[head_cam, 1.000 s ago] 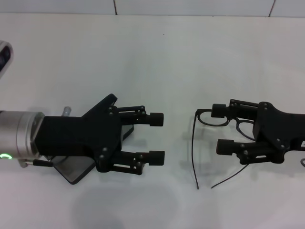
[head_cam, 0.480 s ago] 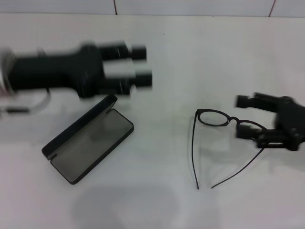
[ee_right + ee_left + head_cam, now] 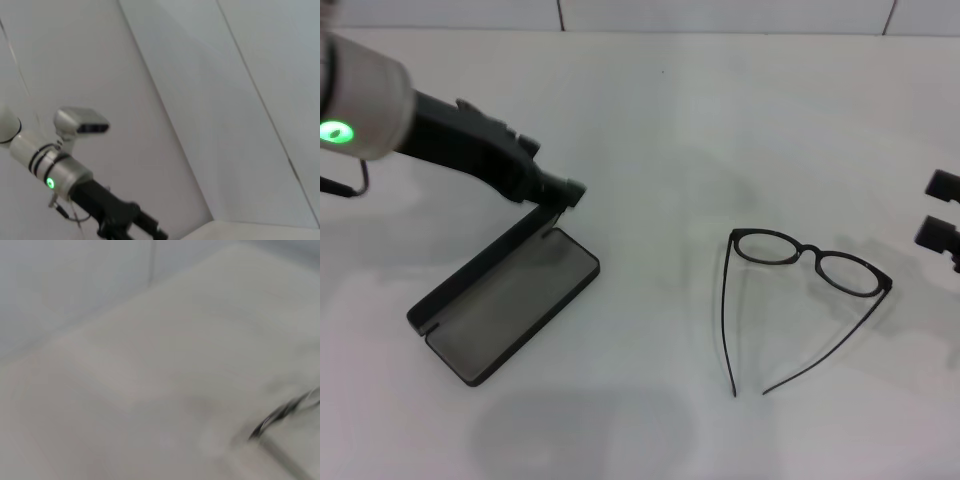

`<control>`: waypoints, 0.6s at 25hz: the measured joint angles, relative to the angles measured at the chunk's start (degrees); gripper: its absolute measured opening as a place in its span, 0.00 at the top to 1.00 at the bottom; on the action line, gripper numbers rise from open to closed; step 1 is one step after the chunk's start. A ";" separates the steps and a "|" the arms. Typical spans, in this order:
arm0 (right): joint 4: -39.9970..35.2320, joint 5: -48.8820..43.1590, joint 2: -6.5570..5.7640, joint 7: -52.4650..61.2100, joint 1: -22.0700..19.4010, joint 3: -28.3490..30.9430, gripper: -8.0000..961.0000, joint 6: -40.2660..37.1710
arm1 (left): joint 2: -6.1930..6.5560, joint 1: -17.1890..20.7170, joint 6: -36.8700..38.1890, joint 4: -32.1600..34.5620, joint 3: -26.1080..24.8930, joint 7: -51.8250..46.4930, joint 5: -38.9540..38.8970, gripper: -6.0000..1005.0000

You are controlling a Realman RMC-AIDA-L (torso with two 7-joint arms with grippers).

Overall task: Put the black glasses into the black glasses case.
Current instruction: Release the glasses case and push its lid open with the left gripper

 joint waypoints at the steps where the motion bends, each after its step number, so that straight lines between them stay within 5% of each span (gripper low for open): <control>1: 0.08 -0.08 0.00 -0.02 -0.15 0.22 0.10 -0.08 | -0.01 -0.31 -0.63 -0.26 2.42 -1.91 2.96 0.23; 8: 0.24 -0.28 -0.01 -0.68 -0.22 0.40 0.10 -0.32 | -0.15 -1.12 -1.40 -0.85 12.68 -9.45 15.81 0.26; 15: 0.26 -0.33 -0.01 -1.71 -0.10 0.47 0.10 -0.32 | -0.12 -1.42 -0.27 -3.44 15.56 -11.98 20.09 0.28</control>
